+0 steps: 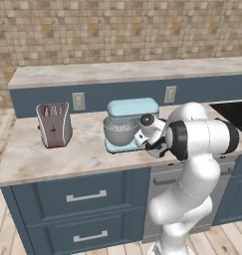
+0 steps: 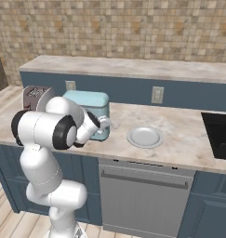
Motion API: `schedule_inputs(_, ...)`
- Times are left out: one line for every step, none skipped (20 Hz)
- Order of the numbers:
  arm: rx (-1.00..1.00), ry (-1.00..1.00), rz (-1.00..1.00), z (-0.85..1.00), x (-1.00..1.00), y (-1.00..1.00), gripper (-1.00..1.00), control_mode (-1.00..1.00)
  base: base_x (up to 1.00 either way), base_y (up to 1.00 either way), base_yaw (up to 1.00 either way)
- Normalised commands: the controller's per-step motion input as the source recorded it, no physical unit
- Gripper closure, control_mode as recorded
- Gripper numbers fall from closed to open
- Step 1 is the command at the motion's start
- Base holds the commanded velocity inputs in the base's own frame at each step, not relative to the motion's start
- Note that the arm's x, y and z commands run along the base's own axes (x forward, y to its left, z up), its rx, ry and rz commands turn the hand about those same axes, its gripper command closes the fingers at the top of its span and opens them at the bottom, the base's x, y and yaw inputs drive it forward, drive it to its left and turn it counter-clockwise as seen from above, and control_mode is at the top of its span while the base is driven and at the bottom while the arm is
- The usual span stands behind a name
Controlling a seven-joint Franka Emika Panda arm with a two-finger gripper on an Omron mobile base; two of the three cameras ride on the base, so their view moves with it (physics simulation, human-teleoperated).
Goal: Add butter and sugar cubes to the stand mixer bowl and then turn on the stand mixer to begin making frosting.
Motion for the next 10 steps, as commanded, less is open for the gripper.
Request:
schedule_inputs(0.02,0.0,0.0,-0.02,0.15,0.0,1.0,-1.0,0.0,0.0,0.0)
schedule_inputs(0.02,0.0,0.0,0.0,0.14,0.0,1.0,-1.0,0.0,0.0,0.0)
schedule_inputs(0.02,0.0,0.0,0.0,0.15,0.0,1.0,-1.0,0.0,0.0,0.0)
schedule_inputs(0.02,0.0,0.0,0.0,0.15,0.0,1.0,-1.0,0.0,0.0,0.0)
schedule_inputs(0.03,0.0,0.0,0.0,0.15,0.0,1.0,-1.0,0.0,0.0,0.0)
schedule_inputs(0.03,0.0,0.0,0.0,0.16,-0.01,1.0,-1.0,0.0,0.0,0.0)
schedule_inputs(0.04,0.0,0.0,0.0,0.16,-0.08,1.0,-1.0,0.0,0.0,0.0)
schedule_inputs(0.04,0.0,0.0,0.0,0.19,-0.06,1.0,-1.0,0.0,0.0,0.0)
schedule_inputs(0.04,0.0,0.0,0.0,0.18,-0.08,1.0,-1.0,0.0,0.0,0.0)
schedule_inputs(0.04,0.0,0.0,0.0,0.16,-0.09,1.0,-1.0,0.0,0.0,0.0)
